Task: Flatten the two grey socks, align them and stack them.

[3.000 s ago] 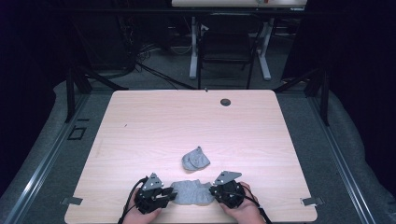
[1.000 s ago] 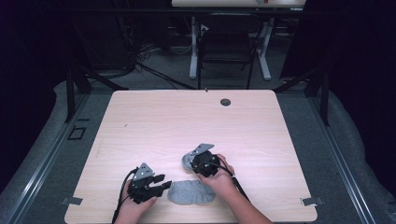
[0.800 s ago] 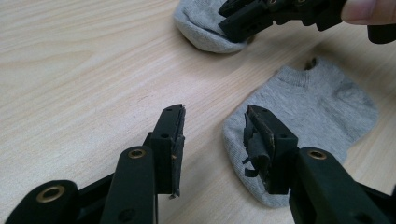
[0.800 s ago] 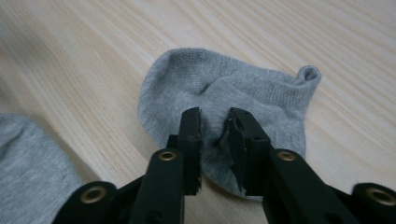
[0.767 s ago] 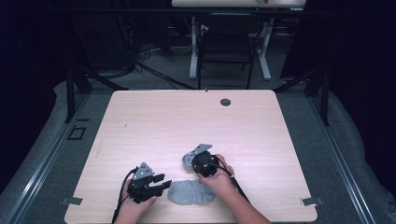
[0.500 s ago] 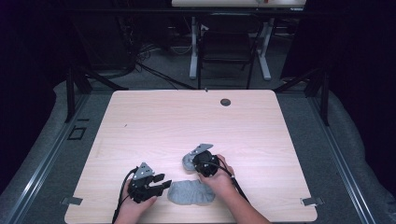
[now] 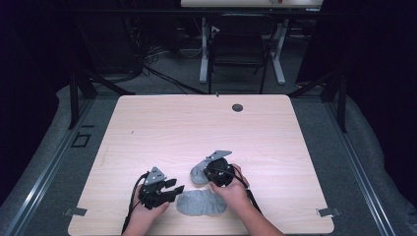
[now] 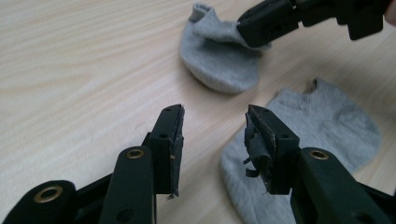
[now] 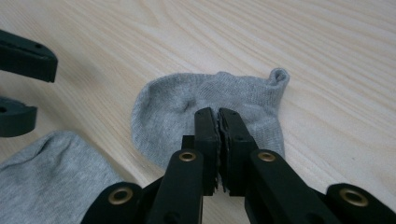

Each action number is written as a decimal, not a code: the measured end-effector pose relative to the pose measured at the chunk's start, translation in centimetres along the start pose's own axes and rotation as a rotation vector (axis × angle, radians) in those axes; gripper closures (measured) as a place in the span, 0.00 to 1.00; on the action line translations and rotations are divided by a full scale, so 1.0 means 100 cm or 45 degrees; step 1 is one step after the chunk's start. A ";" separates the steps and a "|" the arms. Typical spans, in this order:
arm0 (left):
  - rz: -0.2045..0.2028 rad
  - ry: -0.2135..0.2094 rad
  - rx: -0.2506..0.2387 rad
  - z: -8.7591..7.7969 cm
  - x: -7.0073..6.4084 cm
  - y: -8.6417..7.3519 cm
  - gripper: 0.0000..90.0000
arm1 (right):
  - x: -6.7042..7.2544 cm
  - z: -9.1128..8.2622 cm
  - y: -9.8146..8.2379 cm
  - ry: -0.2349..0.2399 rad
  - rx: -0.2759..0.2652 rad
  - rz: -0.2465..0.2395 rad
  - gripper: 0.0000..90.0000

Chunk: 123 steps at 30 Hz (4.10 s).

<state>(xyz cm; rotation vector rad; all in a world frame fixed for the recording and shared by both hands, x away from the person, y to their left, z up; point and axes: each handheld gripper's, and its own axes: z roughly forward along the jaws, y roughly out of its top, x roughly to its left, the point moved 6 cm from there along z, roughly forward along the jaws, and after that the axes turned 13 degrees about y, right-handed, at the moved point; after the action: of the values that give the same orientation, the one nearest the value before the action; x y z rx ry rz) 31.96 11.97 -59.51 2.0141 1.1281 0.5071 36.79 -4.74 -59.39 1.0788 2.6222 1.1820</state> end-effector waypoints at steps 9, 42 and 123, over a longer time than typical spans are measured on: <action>-0.029 0.005 0.005 0.023 -0.007 0.020 0.63 | 0.002 -0.003 -0.003 0.023 -0.027 0.011 0.96; 0.031 0.123 0.090 0.046 -0.002 0.009 0.96 | 0.001 -0.023 -0.003 0.050 -0.131 0.034 0.96; 0.035 0.125 0.100 0.047 0.017 0.012 0.97 | -0.045 -0.023 -0.044 0.010 -0.025 0.196 0.97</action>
<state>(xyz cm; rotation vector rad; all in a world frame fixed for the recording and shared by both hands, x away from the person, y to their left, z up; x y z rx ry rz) 36.57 11.07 -61.58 2.0945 1.1979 0.5896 36.94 -11.04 -61.70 1.2954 2.5670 1.2399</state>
